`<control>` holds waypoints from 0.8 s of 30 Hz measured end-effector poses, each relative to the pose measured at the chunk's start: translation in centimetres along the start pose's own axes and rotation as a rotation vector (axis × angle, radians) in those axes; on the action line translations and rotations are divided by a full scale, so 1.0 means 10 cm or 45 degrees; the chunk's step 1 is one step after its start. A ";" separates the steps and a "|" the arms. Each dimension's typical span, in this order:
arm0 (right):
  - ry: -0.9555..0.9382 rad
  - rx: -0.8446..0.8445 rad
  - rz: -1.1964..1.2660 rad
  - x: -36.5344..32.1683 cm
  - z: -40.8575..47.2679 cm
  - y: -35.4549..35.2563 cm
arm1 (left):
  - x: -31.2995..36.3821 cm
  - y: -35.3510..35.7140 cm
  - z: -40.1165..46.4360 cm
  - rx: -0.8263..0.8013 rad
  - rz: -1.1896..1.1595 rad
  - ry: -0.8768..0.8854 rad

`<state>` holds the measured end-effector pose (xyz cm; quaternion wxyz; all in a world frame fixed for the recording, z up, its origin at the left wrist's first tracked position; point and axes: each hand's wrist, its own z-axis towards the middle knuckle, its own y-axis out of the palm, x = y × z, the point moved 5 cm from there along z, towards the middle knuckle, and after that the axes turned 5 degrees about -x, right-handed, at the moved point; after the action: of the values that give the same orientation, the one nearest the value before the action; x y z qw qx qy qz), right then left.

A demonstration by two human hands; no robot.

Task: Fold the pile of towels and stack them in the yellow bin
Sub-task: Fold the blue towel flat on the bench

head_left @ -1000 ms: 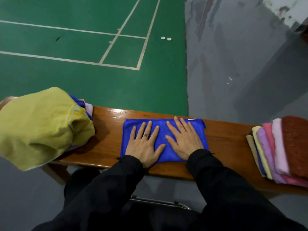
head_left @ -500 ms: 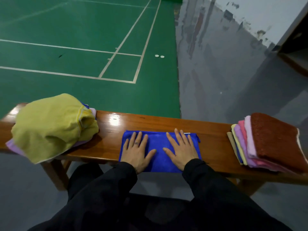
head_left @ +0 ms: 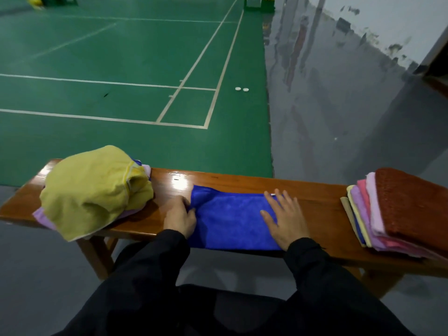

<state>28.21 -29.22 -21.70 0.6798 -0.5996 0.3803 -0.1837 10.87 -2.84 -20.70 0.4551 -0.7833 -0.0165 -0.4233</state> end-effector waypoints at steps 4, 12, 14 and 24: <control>0.200 0.175 0.540 0.35 -0.16 0.00 | -0.09 -0.18 0.11 -0.048 -0.211 0.001; 0.253 0.365 0.855 0.38 -0.21 -0.06 | 0.71 -0.07 -0.10 -0.153 -0.514 0.384; 0.276 0.405 0.914 0.41 -0.24 -0.06 | 1.00 0.14 -0.17 -0.207 -0.471 0.466; 0.293 0.497 1.013 0.48 -0.26 -0.08 | 1.63 1.39 -0.53 -0.623 -0.375 0.534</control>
<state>29.55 -34.59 -22.30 0.7511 -0.2433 0.6123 -0.0418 23.62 -20.67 -18.19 0.1816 -0.7542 0.0665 -0.6275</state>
